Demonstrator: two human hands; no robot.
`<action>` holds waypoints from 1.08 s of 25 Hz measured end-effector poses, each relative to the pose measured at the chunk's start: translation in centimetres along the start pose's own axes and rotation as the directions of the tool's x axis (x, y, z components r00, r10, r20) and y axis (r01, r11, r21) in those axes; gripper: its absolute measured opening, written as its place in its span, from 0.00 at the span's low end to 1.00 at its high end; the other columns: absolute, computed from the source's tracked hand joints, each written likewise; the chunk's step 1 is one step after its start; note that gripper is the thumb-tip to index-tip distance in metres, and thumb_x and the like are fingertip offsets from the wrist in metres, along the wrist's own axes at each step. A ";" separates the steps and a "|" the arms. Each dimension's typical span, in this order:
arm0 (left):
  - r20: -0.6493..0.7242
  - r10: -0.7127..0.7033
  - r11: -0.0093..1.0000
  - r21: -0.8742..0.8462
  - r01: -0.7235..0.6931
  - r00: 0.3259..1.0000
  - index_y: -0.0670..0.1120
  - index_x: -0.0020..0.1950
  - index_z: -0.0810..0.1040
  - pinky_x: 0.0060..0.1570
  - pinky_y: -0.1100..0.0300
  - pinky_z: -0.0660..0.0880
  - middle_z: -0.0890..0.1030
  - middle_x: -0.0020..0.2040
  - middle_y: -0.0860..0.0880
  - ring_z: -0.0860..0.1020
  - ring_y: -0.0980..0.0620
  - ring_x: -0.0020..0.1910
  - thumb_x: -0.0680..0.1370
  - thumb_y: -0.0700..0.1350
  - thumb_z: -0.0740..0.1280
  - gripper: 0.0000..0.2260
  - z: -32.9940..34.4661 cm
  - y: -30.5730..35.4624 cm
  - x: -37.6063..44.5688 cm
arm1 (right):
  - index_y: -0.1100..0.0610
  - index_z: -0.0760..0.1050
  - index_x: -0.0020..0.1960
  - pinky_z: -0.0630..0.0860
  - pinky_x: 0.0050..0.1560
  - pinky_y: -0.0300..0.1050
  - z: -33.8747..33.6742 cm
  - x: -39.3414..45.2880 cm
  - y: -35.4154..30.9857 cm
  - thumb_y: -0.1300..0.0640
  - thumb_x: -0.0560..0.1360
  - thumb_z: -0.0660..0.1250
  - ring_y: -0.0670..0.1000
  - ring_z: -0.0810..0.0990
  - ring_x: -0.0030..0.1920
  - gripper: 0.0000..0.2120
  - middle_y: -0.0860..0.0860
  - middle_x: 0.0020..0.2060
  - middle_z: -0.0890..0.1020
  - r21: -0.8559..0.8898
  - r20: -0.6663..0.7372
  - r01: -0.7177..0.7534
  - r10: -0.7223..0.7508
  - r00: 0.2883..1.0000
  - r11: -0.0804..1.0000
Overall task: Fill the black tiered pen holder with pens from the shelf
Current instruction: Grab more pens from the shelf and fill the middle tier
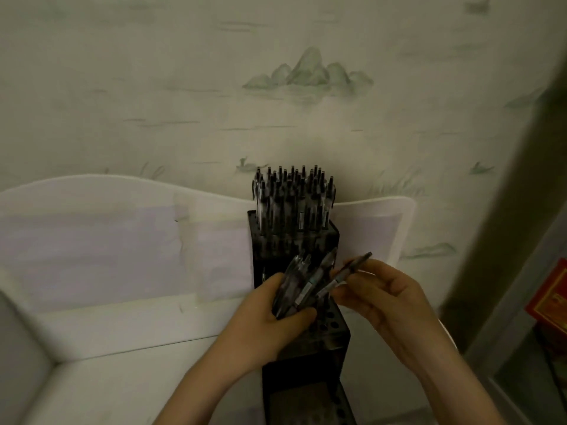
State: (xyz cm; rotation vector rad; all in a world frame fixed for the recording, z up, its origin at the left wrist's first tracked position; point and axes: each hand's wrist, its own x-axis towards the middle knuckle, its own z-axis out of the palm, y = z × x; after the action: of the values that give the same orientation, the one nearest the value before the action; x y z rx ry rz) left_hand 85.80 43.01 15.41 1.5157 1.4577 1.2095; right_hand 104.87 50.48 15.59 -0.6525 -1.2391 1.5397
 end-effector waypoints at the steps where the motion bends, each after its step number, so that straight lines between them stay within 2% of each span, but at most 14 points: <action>1: 0.002 -0.011 1.000 -0.014 0.011 1.000 0.54 0.55 0.76 0.33 0.72 0.72 0.82 0.40 0.62 0.80 0.64 0.36 0.74 0.45 0.73 0.12 0.1 0.1 0.1 | 0.60 0.84 0.48 0.82 0.41 0.44 -0.2 0.2 0.0 0.63 0.67 0.70 0.58 0.86 0.40 0.11 0.62 0.44 0.85 0.002 -0.005 0.001 -0.001 1.000 1.000; 5: -0.004 -0.022 1.000 -0.017 0.022 1.000 0.51 0.54 0.76 0.27 0.68 0.72 0.82 0.33 0.56 0.80 0.58 0.30 0.75 0.45 0.73 0.10 0.0 0.4 0.1 | 0.61 0.85 0.43 0.82 0.40 0.44 -0.5 0.8 -0.7 0.61 0.67 0.70 0.58 0.84 0.37 0.07 0.63 0.41 0.85 -0.053 -0.071 0.090 -0.093 0.993 0.995; 8: -0.039 -0.001 1.000 0.008 0.002 0.999 0.51 0.54 0.76 0.25 0.70 0.70 0.81 0.33 0.57 0.79 0.59 0.30 0.74 0.45 0.73 0.11 -0.6 0.4 0.1 | 0.59 0.84 0.40 0.81 0.39 0.43 -0.8 1.1 -1.8 0.64 0.70 0.70 0.57 0.84 0.35 0.05 0.61 0.37 0.85 -0.128 -0.166 0.199 -0.218 0.962 0.972; 11: -0.055 0.014 1.000 0.017 -0.013 0.998 0.51 0.53 0.76 0.23 0.72 0.68 0.80 0.30 0.58 0.76 0.62 0.25 0.74 0.45 0.73 0.11 -1.2 0.2 -0.1 | 0.58 0.82 0.41 0.81 0.38 0.40 -1.4 1.2 -2.6 0.67 0.73 0.70 0.55 0.85 0.35 0.06 0.55 0.34 0.86 -0.357 -0.181 0.288 -0.368 0.912 0.889; 13: -0.068 0.036 0.998 0.049 -0.033 0.997 0.53 0.53 0.76 0.23 0.72 0.67 0.79 0.30 0.59 0.75 0.63 0.25 0.74 0.46 0.73 0.11 -1.6 0.0 -0.1 | 0.54 0.82 0.42 0.81 0.40 0.39 -1.2 0.9 -2.2 0.62 0.71 0.73 0.52 0.85 0.36 0.04 0.51 0.34 0.86 -0.570 -0.130 0.280 -0.421 0.898 0.772; 15: -0.082 0.048 0.996 0.075 -0.042 0.996 0.55 0.53 0.76 0.24 0.72 0.68 0.79 0.32 0.58 0.76 0.62 0.27 0.74 0.48 0.74 0.11 -2.0 -0.1 0.0 | 0.49 0.82 0.41 0.80 0.41 0.37 -0.6 0.7 -1.2 0.58 0.70 0.74 0.47 0.84 0.37 0.05 0.46 0.34 0.85 -0.695 -0.104 0.241 -0.427 0.898 0.677; 17: -0.087 0.054 0.996 0.081 -0.047 0.995 0.58 0.52 0.76 0.24 0.71 0.69 0.80 0.33 0.58 0.78 0.60 0.29 0.74 0.49 0.73 0.11 -2.4 -0.2 0.1 | 0.46 0.81 0.40 0.78 0.39 0.32 -0.1 0.7 -0.3 0.58 0.70 0.74 0.43 0.83 0.36 0.07 0.42 0.34 0.84 -0.736 -0.101 0.230 -0.439 0.893 0.637; 21: -0.074 0.084 0.992 0.101 -0.076 0.994 0.59 0.52 0.76 0.24 0.69 0.69 0.78 0.32 0.59 0.75 0.62 0.27 0.74 0.50 0.73 0.10 -2.9 -0.4 0.2 | 0.46 0.80 0.39 0.73 0.37 0.25 0.1 1.0 1.0 0.58 0.70 0.74 0.39 0.81 0.36 0.07 0.37 0.35 0.82 -0.771 -0.100 0.217 -0.451 0.887 0.599; 27: -0.060 0.096 0.991 0.097 -0.090 0.994 0.57 0.55 0.76 0.25 0.71 0.69 0.78 0.32 0.61 0.74 0.64 0.26 0.74 0.49 0.73 0.12 -3.0 -0.2 0.2 | 0.48 0.80 0.39 0.72 0.36 0.24 0.1 1.0 1.8 0.57 0.71 0.75 0.37 0.81 0.35 0.06 0.36 0.34 0.82 -0.803 -0.113 0.166 -0.419 0.901 0.573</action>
State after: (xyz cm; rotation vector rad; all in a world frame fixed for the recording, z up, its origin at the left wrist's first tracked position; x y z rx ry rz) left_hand 82.95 42.92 16.22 1.6379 1.5196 1.2706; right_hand 103.78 51.44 14.17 -1.1146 -1.6747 0.5121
